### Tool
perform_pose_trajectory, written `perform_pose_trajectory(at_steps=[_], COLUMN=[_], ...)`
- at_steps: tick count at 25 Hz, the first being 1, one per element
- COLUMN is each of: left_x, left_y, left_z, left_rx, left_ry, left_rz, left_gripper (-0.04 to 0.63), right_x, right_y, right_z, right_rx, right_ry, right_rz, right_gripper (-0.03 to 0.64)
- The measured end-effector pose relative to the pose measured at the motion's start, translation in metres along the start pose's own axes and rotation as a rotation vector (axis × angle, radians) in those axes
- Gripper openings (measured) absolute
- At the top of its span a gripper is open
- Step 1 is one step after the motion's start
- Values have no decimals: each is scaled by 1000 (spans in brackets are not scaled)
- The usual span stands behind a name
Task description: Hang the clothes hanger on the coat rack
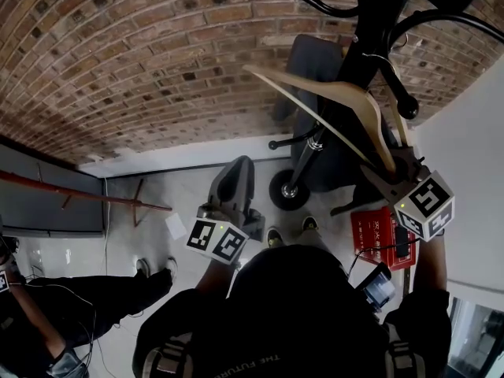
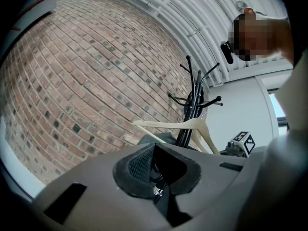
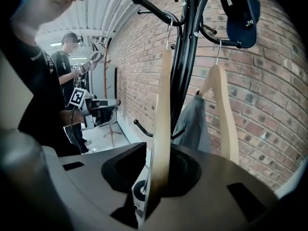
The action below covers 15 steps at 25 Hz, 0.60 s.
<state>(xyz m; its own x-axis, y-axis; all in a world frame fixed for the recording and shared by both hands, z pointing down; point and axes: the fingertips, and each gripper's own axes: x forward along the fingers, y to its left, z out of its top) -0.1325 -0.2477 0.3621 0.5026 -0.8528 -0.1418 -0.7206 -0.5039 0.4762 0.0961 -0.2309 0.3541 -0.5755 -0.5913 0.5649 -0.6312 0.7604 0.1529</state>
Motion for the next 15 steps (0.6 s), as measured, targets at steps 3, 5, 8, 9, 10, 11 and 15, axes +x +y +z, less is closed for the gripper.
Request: perform_pose_trajectory(at_steps=[3, 5, 8, 9, 10, 11, 15], left_x=[0, 0, 1, 1, 2, 1, 4], left_y=[-4, -7, -12, -13, -14, -16, -19], left_z=[0, 0, -1, -1, -1, 0, 0], left_rx=[2, 2, 2, 4, 5, 4, 14], left_ry=[3, 5, 10, 11, 14, 20, 22], left_rz=[-7, -14, -25, -30, -34, -38, -46], left_gripper=[20, 20, 20, 20, 20, 20, 20], right_x=[-5, -8, -14, -16, -19, -21, -24], right_y=[-5, -6, -6, -7, -7, -5, -5], right_z=[4, 7, 8, 9, 11, 13, 23], right_rx=[-3, -10, -29, -30, -28, -22, -29], right_ry=[-23, -36, -54, -68, -86, -104, -172], right_rz=[-35, -54, -84, -92, -96, -97, -91], right_gripper=[86, 86, 90, 91, 92, 92, 94])
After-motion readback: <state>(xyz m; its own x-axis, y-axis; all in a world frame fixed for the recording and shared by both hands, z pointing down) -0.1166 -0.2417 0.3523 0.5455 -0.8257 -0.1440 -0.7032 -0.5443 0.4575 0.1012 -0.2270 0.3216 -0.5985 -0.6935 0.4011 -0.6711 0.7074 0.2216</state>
